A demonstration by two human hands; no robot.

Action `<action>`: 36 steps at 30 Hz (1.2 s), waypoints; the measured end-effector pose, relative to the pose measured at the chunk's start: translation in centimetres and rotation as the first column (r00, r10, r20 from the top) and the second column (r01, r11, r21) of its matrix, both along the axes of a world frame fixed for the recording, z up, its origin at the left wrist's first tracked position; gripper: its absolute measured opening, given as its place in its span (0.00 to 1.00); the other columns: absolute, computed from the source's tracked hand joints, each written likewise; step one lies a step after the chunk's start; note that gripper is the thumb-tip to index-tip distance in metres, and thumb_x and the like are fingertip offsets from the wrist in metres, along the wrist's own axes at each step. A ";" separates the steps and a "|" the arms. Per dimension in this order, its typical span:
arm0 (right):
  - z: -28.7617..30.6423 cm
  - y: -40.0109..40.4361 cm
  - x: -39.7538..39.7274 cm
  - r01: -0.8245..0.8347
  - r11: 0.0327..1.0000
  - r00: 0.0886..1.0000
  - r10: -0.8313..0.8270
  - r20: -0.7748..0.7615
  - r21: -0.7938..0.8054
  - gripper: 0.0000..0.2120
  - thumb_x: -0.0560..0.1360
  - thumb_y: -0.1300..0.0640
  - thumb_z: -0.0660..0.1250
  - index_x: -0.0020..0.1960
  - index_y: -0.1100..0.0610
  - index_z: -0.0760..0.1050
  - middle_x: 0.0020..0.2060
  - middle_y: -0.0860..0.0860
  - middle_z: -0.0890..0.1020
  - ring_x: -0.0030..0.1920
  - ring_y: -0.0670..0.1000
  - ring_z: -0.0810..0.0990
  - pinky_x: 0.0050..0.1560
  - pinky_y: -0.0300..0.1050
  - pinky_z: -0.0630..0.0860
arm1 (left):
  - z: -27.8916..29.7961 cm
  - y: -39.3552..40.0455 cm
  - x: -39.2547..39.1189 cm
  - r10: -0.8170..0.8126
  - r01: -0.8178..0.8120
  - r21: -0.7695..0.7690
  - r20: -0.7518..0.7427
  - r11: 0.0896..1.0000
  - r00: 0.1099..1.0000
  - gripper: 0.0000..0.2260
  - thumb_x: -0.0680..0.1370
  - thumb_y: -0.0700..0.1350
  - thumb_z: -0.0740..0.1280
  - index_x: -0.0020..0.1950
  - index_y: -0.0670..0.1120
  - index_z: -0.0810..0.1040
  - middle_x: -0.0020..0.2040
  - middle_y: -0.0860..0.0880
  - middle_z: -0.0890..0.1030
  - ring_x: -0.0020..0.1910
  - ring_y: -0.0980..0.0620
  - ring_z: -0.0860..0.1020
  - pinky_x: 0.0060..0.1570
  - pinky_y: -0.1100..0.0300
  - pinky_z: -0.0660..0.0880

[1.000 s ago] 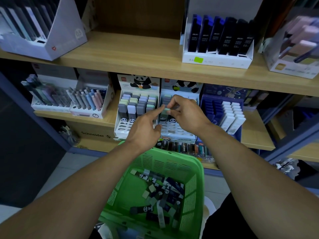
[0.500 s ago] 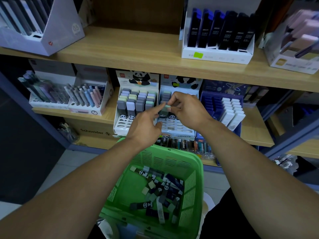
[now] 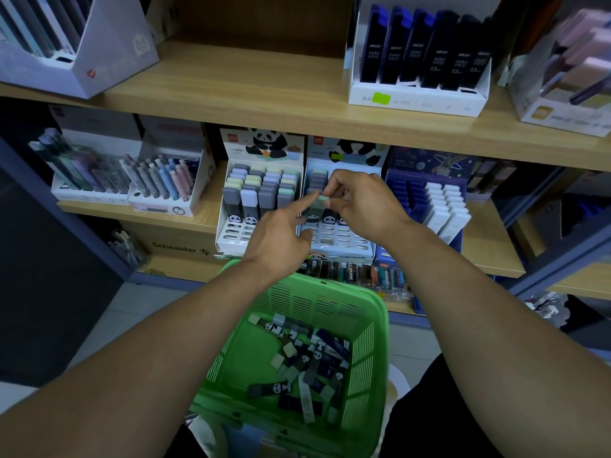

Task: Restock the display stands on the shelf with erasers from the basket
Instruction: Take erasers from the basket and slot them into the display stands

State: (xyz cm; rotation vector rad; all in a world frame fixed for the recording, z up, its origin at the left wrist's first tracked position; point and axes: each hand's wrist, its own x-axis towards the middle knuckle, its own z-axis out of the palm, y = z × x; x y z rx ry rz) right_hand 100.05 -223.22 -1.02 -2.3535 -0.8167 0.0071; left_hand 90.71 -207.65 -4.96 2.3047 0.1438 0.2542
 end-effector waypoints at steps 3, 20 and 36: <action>-0.1 0.1 0.1 0.004 1.000 1.000 -0.003 0.015 -0.005 0.03 0.78 0.59 0.70 0.48 0.53 0.77 0.41 0.49 0.81 0.42 0.50 0.78 0.45 0.49 0.78 | 0.0 -0.1 0.0 -0.005 0.005 -0.001 -0.006 1.000 1.000 0.31 0.79 0.41 0.68 0.77 0.62 0.62 0.70 0.48 0.77 0.55 0.55 0.83 0.52 0.59 0.81; -1.2 2.0 -0.1 0.222 0.975 0.974 -0.221 0.046 -0.028 0.06 0.77 0.55 0.71 0.51 0.48 0.85 0.45 0.48 0.86 0.50 0.51 0.82 0.51 0.52 0.81 | 1.1 -0.2 0.7 -0.030 0.061 0.187 -0.163 0.980 0.986 0.36 0.79 0.42 0.67 0.82 0.54 0.51 0.75 0.44 0.70 0.57 0.45 0.79 0.51 0.53 0.76; -1.5 0.8 -1.0 0.089 0.996 0.995 -0.090 -0.051 -0.028 0.16 0.81 0.59 0.64 0.67 0.53 0.79 0.29 0.43 0.78 0.22 0.40 0.70 0.28 0.32 0.64 | 0.7 0.5 -1.3 -0.046 0.075 0.173 -0.162 0.982 0.986 0.37 0.78 0.45 0.70 0.81 0.57 0.53 0.73 0.49 0.72 0.64 0.48 0.76 0.61 0.49 0.76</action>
